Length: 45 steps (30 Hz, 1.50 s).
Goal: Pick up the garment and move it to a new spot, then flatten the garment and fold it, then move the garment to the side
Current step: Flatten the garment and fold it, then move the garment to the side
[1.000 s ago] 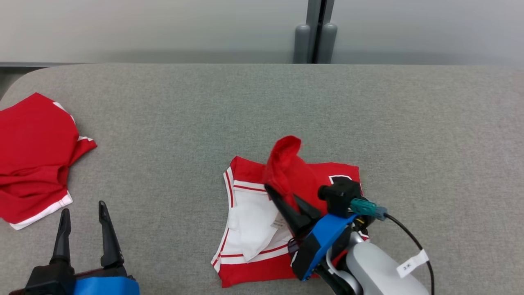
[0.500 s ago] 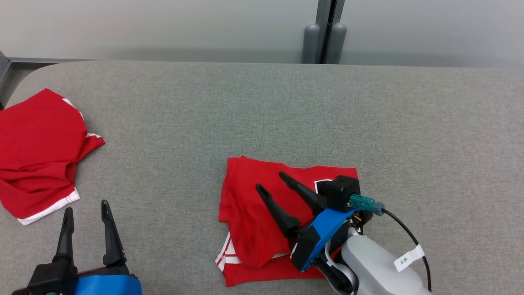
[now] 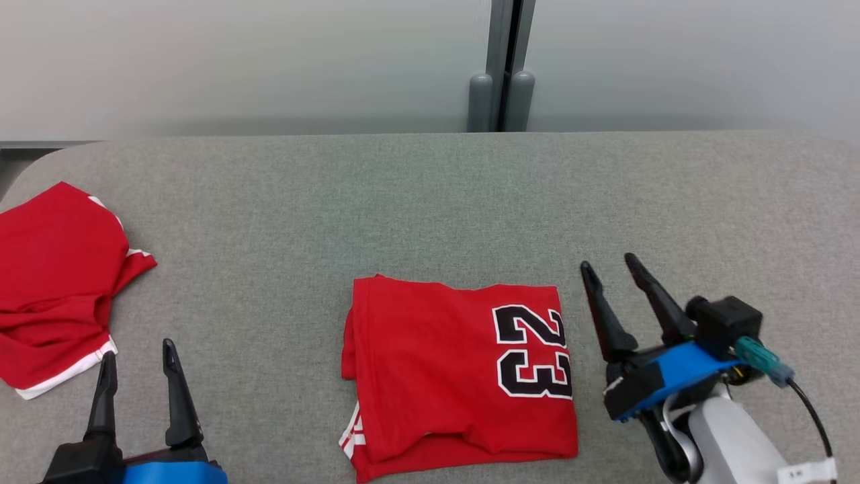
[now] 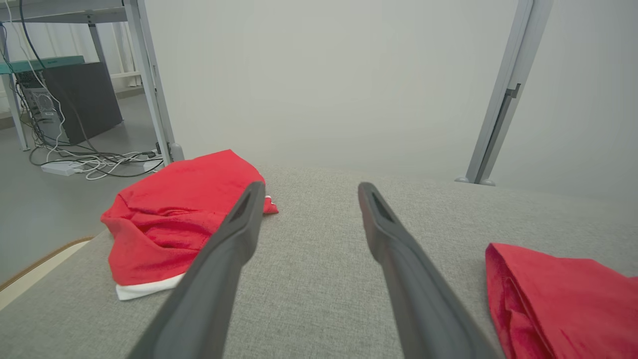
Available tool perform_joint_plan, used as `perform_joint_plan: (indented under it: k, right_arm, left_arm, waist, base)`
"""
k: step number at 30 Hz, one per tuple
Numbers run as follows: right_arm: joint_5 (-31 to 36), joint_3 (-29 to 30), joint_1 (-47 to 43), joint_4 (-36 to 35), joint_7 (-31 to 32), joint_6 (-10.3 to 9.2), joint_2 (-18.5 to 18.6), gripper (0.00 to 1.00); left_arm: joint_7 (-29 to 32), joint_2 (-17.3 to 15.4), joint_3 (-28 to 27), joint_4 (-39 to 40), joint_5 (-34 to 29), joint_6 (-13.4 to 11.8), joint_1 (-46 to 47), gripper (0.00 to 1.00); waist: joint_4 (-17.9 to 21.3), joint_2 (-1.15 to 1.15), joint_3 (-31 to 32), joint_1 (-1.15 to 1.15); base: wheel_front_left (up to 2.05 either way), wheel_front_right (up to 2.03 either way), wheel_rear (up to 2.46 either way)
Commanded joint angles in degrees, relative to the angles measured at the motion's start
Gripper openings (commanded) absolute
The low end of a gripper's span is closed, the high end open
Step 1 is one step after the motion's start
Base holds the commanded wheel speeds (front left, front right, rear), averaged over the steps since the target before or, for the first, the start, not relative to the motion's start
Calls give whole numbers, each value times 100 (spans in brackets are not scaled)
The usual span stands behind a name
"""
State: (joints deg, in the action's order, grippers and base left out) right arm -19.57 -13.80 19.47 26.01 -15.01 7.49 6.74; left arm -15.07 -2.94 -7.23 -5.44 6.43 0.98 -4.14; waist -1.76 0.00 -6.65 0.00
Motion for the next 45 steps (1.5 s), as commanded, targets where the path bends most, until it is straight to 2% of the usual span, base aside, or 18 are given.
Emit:
perform_joint_plan:
  k: [1, 7, 15, 29, 45]
  right_arm:
    - [121, 179, -250, -199, -23, 2, 1, 100]
    - [343, 823, -1196, -994, -23, 2, -158, 100]
    - [562, 1133, -1914, -1348, -24, 2, -307, 100]
    - [783, 1264, -2260, -1230, -24, 2, -377, 100]
    - [826, 1261, -2290, -1117, 30, 2, -382, 100]
  left_arm:
    - [-12, 8, -44, -8, -32, 1, -38, 100]
    - [-12, 9, -55, -27, -88, 45, -156, 100]
    - [-13, 7, -67, -97, -194, 126, -313, 100]
    - [-12, 7, 87, -248, -308, 296, -453, 100]
    - [-12, -67, 174, -457, -306, 321, -412, 100]
  waist:
    - [42, 0, 53, 0]
    - [127, 0, 191, 0]
    - [123, 0, 382, 0]
    - [-33, 0, 718, 0]
    - [-58, 0, 813, 0]
  base:
    - [0, 0, 0]
    - [0, 0, 0]
    - [0, 0, 0]
    - [0, 0, 0]
    - [0, 0, 0]
